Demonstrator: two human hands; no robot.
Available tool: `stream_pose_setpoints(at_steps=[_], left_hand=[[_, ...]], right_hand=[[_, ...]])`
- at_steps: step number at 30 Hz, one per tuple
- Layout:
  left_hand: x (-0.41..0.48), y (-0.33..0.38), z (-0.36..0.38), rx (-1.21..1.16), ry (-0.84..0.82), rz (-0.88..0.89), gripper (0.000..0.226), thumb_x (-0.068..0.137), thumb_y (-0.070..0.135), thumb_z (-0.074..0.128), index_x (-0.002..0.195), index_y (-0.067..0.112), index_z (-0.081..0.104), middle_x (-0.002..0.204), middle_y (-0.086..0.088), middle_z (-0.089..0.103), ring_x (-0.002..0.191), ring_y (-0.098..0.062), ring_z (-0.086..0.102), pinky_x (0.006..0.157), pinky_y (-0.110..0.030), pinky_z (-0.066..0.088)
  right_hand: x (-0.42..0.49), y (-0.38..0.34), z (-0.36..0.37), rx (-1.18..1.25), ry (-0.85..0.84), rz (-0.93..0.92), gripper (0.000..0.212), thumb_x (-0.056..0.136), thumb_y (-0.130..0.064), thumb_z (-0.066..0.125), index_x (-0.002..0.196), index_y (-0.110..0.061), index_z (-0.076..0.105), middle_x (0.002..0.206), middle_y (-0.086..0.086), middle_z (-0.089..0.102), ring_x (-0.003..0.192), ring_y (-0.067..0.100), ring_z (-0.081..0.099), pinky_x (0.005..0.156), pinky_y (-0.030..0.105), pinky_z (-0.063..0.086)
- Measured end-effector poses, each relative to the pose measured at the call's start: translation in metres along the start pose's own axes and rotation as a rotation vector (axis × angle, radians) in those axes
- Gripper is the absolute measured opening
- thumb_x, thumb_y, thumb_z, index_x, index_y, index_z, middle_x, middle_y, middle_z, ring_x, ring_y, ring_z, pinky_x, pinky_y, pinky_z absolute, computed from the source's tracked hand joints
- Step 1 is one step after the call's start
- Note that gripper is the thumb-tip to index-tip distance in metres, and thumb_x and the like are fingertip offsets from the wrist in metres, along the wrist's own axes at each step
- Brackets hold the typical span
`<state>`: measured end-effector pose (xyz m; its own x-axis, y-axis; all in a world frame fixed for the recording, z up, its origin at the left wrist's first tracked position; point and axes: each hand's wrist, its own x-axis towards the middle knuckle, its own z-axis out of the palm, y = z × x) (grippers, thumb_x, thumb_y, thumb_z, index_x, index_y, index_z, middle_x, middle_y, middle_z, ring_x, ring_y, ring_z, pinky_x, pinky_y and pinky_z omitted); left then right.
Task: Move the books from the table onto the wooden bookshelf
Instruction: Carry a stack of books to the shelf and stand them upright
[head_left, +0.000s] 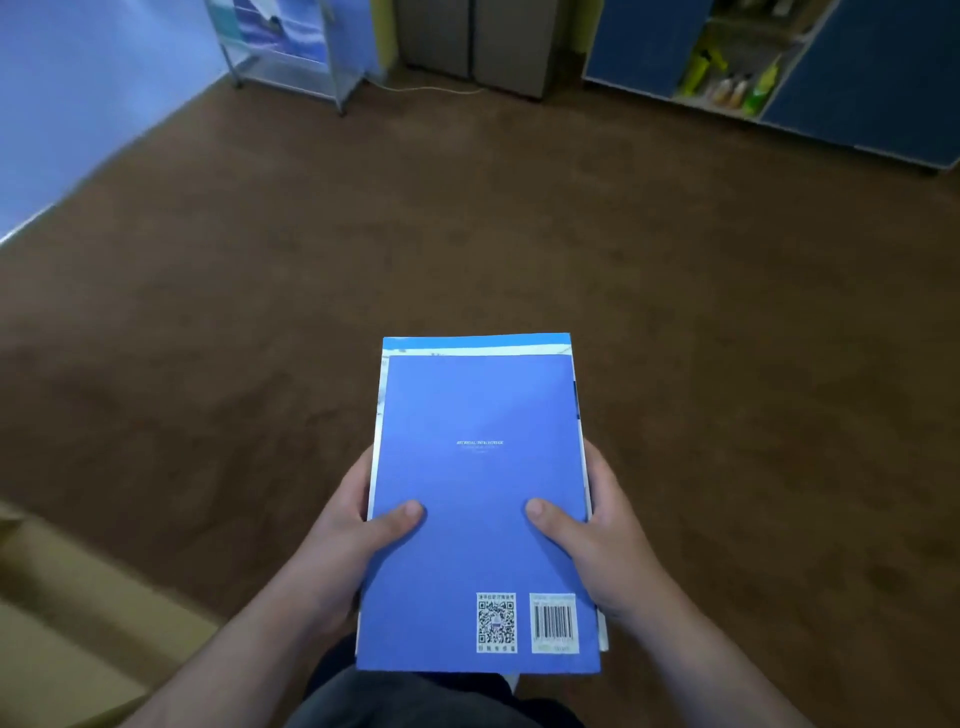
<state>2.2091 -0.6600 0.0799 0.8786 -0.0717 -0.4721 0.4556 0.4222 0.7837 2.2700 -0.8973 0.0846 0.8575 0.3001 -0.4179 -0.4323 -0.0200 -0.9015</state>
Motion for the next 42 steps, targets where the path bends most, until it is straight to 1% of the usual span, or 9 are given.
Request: stream_pose_setpoints(at_steps=[4, 9, 18, 22, 27, 30, 36, 40, 42], left_hand=[[0.025, 0.024, -0.035, -0.094, 0.089, 0.076, 0.054, 0.083, 0.019, 0.073, 0.132, 0.033, 0.056, 0.133, -0.013, 0.065, 0.112, -0.044, 0.067, 0.078, -0.050, 0.059], [0.066, 0.070, -0.088, -0.165, 0.202, 0.177, 0.054, 0.085, 0.014, 0.069, 0.135, 0.028, 0.053, 0.135, -0.013, 0.064, 0.113, -0.044, 0.066, 0.078, -0.052, 0.059], [0.086, 0.135, -0.170, -0.280, 0.400, 0.284, 0.059, 0.083, 0.021, 0.077, 0.135, 0.034, 0.052, 0.136, -0.012, 0.063, 0.113, -0.045, 0.066, 0.081, -0.055, 0.058], [0.086, 0.143, -0.193, -0.353, 0.523, 0.362, 0.055, 0.085, 0.018, 0.073, 0.134, 0.035, 0.054, 0.135, -0.010, 0.064, 0.112, -0.042, 0.067, 0.078, -0.050, 0.059], [0.090, 0.158, -0.223, -0.457, 0.754, 0.453, 0.056, 0.081, 0.018, 0.075, 0.131, 0.035, 0.057, 0.132, -0.009, 0.067, 0.110, -0.039, 0.069, 0.075, -0.044, 0.060], [0.095, 0.168, -0.238, -0.511, 0.908, 0.502, 0.054, 0.080, 0.018, 0.074, 0.128, 0.037, 0.059, 0.129, -0.007, 0.069, 0.108, -0.037, 0.070, 0.073, -0.040, 0.060], [0.109, 0.187, -0.249, -0.659, 1.174, 0.590, 0.065, 0.077, 0.023, 0.079, 0.135, 0.036, 0.053, 0.130, -0.006, 0.069, 0.109, -0.037, 0.070, 0.074, -0.042, 0.060], [0.113, 0.197, -0.249, -0.756, 1.342, 0.663, 0.058, 0.077, 0.018, 0.073, 0.131, 0.034, 0.057, 0.124, -0.005, 0.072, 0.104, -0.035, 0.072, 0.069, -0.038, 0.061], [0.112, 0.198, -0.250, -0.834, 1.422, 0.688, 0.054, 0.076, 0.017, 0.073, 0.126, 0.032, 0.060, 0.118, -0.008, 0.074, 0.098, -0.036, 0.074, 0.066, -0.039, 0.061]], right_hand=[[0.067, -0.025, 0.033, -0.041, -0.120, 0.031, 0.054, 0.091, 0.000, 0.071, 0.132, -0.027, 0.051, 0.124, 0.007, 0.072, 0.107, 0.031, 0.074, 0.085, 0.048, 0.063], [0.159, -0.064, 0.088, -0.083, -0.278, 0.048, 0.061, 0.080, -0.014, 0.075, 0.134, -0.028, 0.050, 0.123, 0.005, 0.073, 0.106, 0.033, 0.074, 0.082, 0.051, 0.063], [0.277, -0.109, 0.194, -0.250, -0.516, 0.071, 0.063, 0.079, -0.020, 0.076, 0.135, -0.033, 0.049, 0.124, 0.002, 0.073, 0.106, 0.030, 0.074, 0.086, 0.055, 0.061], [0.317, -0.116, 0.239, -0.294, -0.657, 0.080, 0.063, 0.080, -0.017, 0.076, 0.137, -0.028, 0.049, 0.125, 0.005, 0.072, 0.108, 0.032, 0.074, 0.085, 0.055, 0.061], [0.372, -0.127, 0.311, -0.409, -0.863, 0.123, 0.070, 0.075, -0.025, 0.080, 0.137, -0.032, 0.048, 0.124, 0.002, 0.073, 0.106, 0.030, 0.075, 0.082, 0.050, 0.063], [0.403, -0.135, 0.357, -0.490, -1.001, 0.126, 0.068, 0.077, -0.023, 0.078, 0.137, -0.033, 0.048, 0.124, -0.001, 0.073, 0.106, 0.027, 0.075, 0.085, 0.051, 0.062], [0.450, -0.151, 0.441, -0.629, -1.302, 0.128, 0.068, 0.076, -0.024, 0.076, 0.137, -0.034, 0.049, 0.123, -0.007, 0.073, 0.107, 0.020, 0.074, 0.079, 0.038, 0.064], [0.462, -0.151, 0.489, -0.705, -1.482, 0.128, 0.069, 0.077, -0.024, 0.076, 0.140, -0.034, 0.047, 0.126, -0.006, 0.071, 0.109, 0.021, 0.073, 0.086, 0.048, 0.062], [0.461, -0.147, 0.512, -0.731, -1.565, 0.129, 0.072, 0.076, -0.026, 0.078, 0.141, -0.033, 0.047, 0.127, -0.005, 0.071, 0.109, 0.021, 0.073, 0.085, 0.046, 0.063]])
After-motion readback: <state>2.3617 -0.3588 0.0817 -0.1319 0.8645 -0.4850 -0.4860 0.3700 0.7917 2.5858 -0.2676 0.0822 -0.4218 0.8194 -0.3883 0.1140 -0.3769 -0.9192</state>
